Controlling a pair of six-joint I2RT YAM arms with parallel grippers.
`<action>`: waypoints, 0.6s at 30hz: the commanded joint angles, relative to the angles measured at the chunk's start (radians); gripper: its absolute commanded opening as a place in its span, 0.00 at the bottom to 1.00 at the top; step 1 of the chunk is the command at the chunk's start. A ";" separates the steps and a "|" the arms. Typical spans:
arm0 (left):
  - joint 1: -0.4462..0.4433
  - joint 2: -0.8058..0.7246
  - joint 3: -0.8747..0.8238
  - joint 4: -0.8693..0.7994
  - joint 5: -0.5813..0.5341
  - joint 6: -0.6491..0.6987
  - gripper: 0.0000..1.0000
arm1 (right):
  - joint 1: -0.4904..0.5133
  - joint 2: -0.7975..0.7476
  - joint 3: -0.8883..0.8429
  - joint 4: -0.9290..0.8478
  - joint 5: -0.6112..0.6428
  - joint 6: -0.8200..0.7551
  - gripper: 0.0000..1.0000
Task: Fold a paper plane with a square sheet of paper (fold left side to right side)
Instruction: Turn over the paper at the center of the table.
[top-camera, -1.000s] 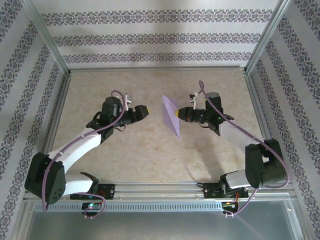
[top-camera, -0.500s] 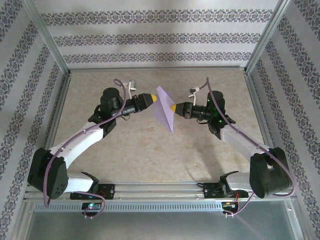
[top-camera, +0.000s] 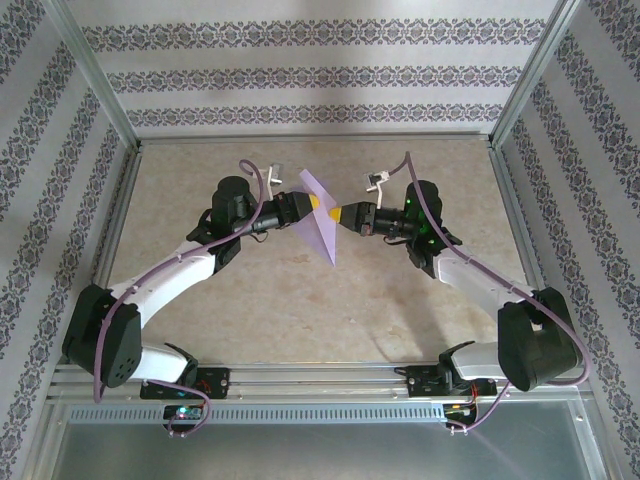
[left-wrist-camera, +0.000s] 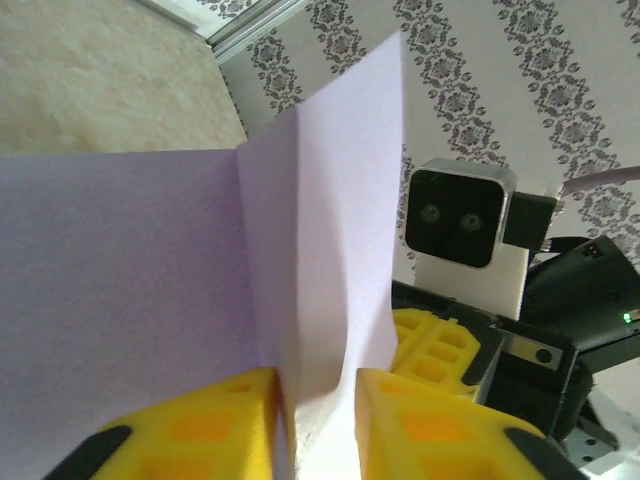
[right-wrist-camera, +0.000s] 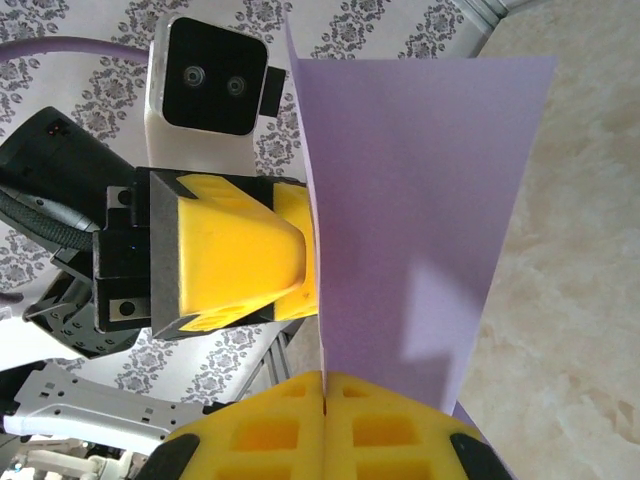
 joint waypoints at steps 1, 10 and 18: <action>-0.010 -0.006 0.025 0.059 0.004 0.002 0.21 | 0.012 0.011 0.018 0.062 -0.001 0.014 0.00; -0.010 -0.038 0.014 0.031 -0.023 0.022 0.06 | -0.007 -0.005 0.006 0.056 0.025 0.038 0.19; -0.010 -0.052 0.005 0.046 -0.038 0.025 0.04 | -0.073 -0.114 -0.076 -0.045 0.100 0.012 0.52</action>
